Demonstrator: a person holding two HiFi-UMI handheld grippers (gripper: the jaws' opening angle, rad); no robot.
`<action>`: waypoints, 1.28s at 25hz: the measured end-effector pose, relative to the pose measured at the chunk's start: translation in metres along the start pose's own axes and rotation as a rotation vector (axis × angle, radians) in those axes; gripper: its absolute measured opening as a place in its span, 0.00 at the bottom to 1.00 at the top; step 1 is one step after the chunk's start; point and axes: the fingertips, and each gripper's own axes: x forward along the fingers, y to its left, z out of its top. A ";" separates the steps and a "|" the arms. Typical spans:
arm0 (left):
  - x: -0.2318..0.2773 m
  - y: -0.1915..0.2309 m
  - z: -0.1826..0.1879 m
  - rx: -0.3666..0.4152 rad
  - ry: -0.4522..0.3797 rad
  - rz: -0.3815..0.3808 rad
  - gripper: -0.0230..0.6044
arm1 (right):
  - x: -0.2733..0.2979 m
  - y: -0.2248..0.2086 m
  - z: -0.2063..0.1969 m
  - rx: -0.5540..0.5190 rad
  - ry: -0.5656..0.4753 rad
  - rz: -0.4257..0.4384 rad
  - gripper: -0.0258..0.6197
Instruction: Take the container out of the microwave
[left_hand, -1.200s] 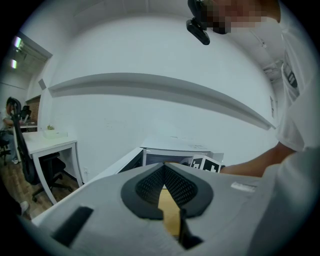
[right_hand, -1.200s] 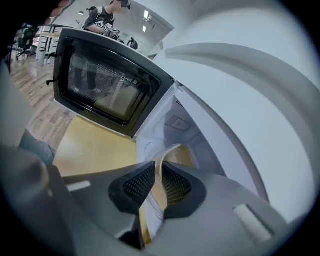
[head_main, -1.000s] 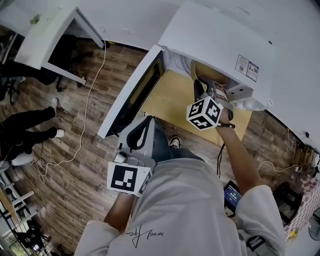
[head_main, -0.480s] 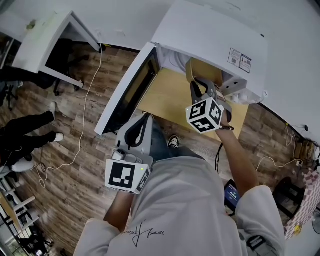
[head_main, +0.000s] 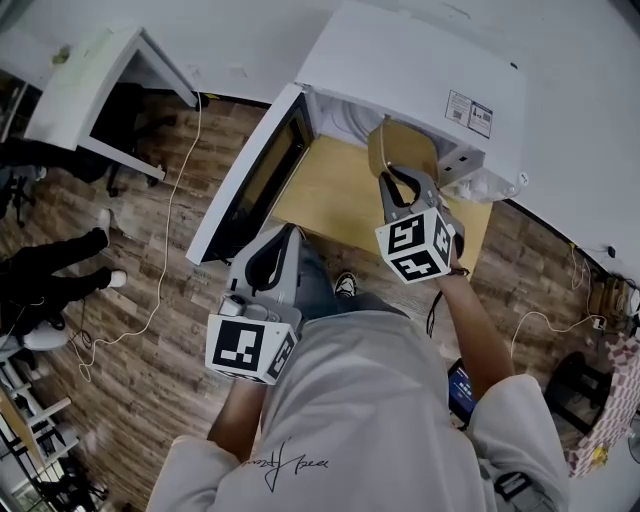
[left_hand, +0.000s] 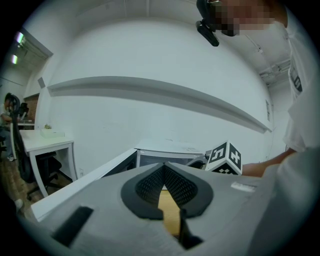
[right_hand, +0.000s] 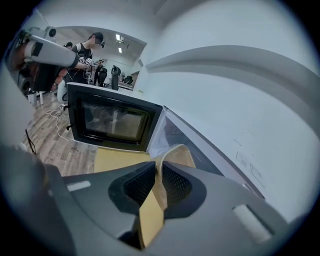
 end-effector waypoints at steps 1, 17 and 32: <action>-0.001 -0.001 0.000 -0.002 -0.001 0.000 0.03 | -0.004 0.001 0.000 0.008 -0.004 0.003 0.13; 0.001 -0.013 -0.006 -0.032 0.007 0.000 0.03 | -0.064 0.003 0.005 0.180 -0.143 0.068 0.13; 0.001 -0.038 -0.006 -0.061 0.017 -0.059 0.03 | -0.136 0.002 0.006 0.314 -0.369 0.140 0.13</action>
